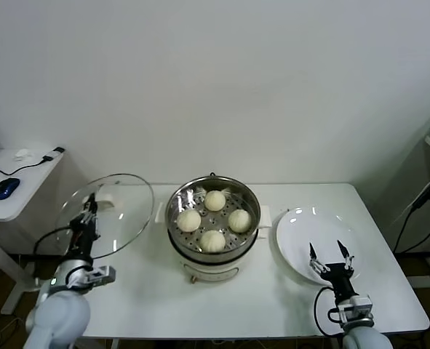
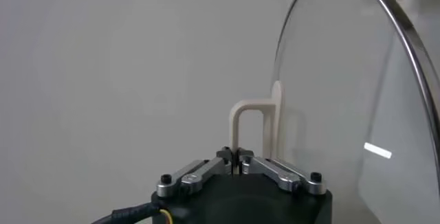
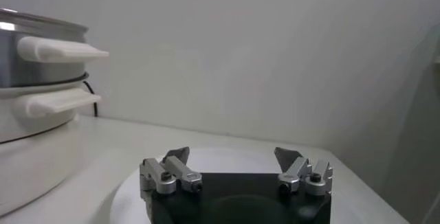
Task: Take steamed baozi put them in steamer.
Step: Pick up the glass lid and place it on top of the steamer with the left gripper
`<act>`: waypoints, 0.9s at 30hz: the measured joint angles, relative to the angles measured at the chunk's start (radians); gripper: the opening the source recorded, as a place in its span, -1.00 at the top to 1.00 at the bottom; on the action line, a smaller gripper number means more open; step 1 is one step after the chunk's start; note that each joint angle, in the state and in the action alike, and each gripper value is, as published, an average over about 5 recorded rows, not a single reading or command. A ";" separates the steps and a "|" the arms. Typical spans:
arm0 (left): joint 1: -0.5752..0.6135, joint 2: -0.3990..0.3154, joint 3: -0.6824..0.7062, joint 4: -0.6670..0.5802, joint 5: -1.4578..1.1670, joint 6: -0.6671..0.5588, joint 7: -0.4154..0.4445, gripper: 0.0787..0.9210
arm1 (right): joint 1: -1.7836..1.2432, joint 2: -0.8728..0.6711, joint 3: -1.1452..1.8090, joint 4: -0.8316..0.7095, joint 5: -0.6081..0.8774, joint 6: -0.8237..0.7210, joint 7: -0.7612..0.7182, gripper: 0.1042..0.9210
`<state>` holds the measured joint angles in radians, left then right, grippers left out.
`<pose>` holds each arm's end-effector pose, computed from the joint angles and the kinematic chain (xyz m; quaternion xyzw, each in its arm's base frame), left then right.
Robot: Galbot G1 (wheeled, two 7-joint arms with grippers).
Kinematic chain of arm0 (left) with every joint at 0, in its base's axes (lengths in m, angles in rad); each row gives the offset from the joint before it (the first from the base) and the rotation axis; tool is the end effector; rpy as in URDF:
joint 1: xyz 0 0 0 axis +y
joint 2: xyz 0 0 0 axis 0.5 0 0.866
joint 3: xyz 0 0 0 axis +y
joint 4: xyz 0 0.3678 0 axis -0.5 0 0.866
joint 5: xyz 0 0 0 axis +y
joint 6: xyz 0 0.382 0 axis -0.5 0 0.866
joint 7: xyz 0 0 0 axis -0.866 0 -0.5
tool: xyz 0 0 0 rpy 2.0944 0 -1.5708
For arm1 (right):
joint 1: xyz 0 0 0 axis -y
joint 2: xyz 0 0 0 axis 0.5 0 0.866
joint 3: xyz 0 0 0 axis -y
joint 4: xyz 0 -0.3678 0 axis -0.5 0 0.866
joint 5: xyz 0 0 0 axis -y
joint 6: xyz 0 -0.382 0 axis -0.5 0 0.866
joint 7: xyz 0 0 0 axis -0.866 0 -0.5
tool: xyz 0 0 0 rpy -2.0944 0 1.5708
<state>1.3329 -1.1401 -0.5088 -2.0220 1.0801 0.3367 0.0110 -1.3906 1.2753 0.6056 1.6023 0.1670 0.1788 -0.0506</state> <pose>0.2777 0.0794 -0.2744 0.0774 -0.7426 -0.6650 0.0173 0.2468 -0.1335 -0.4400 0.0068 -0.9957 0.0705 0.0591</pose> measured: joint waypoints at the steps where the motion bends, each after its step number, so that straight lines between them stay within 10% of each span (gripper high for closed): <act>1: -0.014 -0.003 0.027 -0.010 0.014 0.021 0.016 0.88 | 0.001 0.000 0.000 -0.001 -0.001 0.002 0.000 -0.76; 27: -0.279 -0.313 0.568 0.060 0.445 0.340 0.252 0.88 | 0.009 0.033 0.004 -0.059 0.001 0.083 -0.001 -0.76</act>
<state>1.0534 -1.4531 0.0592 -1.9617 1.5255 0.6769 0.2632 -1.3816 1.3084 0.6098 1.5436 0.1682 0.2617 -0.0517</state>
